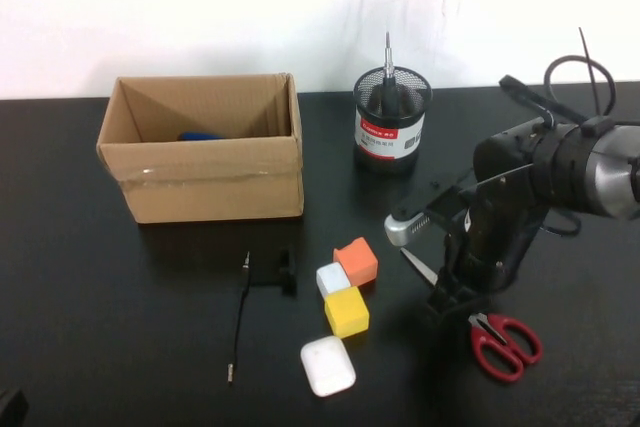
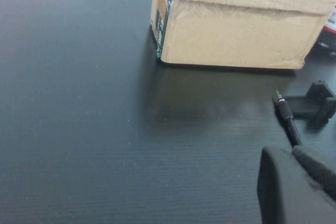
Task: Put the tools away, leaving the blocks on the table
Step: Pick up the scissors from the table, then place the Scissors into the box
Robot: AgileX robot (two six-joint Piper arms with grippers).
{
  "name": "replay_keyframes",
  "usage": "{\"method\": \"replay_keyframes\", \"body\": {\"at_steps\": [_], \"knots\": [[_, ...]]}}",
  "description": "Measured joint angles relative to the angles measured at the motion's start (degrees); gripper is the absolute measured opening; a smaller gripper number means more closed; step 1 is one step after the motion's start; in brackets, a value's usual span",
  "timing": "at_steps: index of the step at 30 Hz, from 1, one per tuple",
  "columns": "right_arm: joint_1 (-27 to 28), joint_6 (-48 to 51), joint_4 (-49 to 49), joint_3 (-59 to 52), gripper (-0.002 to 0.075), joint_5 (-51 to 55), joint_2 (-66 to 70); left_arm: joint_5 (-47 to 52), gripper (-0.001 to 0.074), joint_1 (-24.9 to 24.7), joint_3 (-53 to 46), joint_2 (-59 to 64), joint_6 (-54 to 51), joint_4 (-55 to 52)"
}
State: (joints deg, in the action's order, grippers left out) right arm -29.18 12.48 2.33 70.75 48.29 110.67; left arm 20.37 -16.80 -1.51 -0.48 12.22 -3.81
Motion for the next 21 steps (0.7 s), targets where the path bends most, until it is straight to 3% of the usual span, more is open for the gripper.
{"method": "replay_keyframes", "body": {"at_steps": [7, 11, 15, 21], "knots": [[0.0, -2.35, 7.84, 7.66, -0.0003, 3.11, -6.73, 0.0, 0.0004, 0.0, 0.0, 0.0, 0.0, 0.0], [-0.73, 4.8, 7.75, 16.23, -0.0003, 3.25, -10.89, 0.0, 0.0004, 0.0, 0.0, 0.0, 0.0, 0.0], [-3.81, 13.85, 7.57, 26.29, -0.0003, 4.23, -11.3, 0.0, 0.0004, 0.0, 0.0, 0.0, 0.0, 0.0], [-10.02, 14.99, 10.37, 37.43, -0.0004, -4.63, -7.58, 0.0, 0.0004, 0.0, 0.0, 0.0, 0.0, 0.0]]}}
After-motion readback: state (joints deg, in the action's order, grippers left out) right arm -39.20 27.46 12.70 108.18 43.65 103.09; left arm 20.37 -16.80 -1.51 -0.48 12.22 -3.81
